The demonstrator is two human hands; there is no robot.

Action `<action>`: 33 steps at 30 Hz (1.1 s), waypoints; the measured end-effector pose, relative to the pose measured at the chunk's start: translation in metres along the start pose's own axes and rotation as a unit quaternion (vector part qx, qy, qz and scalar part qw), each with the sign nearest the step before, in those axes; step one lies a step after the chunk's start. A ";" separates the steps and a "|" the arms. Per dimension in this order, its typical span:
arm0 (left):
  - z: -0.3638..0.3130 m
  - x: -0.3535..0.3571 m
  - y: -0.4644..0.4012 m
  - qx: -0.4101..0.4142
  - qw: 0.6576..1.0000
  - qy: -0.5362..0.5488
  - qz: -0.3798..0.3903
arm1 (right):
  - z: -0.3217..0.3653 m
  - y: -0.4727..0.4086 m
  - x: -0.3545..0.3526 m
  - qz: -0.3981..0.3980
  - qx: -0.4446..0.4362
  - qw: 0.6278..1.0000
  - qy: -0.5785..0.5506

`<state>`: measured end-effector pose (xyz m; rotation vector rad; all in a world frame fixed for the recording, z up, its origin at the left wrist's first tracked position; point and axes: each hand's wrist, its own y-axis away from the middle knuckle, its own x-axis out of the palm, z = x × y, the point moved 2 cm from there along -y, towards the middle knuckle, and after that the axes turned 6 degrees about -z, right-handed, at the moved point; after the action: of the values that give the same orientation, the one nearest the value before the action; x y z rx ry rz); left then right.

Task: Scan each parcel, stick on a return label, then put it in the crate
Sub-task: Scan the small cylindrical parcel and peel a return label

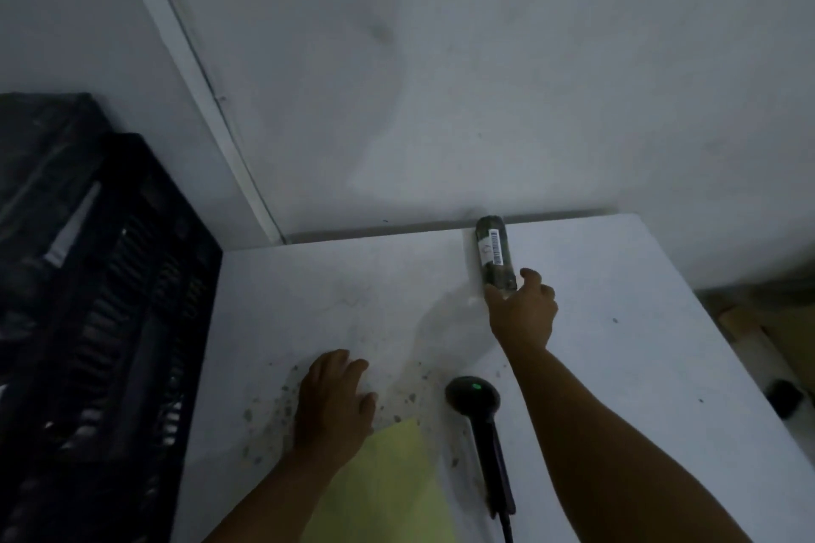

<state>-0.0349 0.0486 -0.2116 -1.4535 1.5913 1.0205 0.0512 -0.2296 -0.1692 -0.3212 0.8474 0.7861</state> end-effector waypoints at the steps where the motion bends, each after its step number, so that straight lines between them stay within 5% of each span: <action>1: 0.001 0.002 0.001 0.001 1.000 0.002 -0.009 | -0.001 -0.007 0.006 0.018 0.018 1.000 0.005; 9: 0.012 0.011 0.000 0.005 0.999 0.034 -0.041 | -0.001 -0.022 0.030 0.078 0.051 0.995 -0.035; 16: 0.016 -0.005 -0.011 -0.027 0.991 0.129 -0.001 | 0.034 0.021 0.010 0.130 -0.088 0.986 -0.063; 21: 0.021 -0.045 -0.012 -0.139 0.938 0.311 -0.059 | 0.053 0.081 -0.013 0.247 -0.180 0.950 -0.068; 25: 0.026 -0.073 -0.003 -0.196 0.856 0.472 -0.079 | 0.051 0.124 -0.022 0.314 -0.223 0.922 -0.036; 33: 0.049 -0.075 0.036 -0.217 0.829 0.514 -0.036 | 0.029 0.156 -0.032 0.348 -0.252 0.903 -0.014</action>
<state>-0.0644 0.1254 -0.1606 -2.6480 2.0360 0.5458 -0.0598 -0.1235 -0.1195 -0.4667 0.7182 1.6896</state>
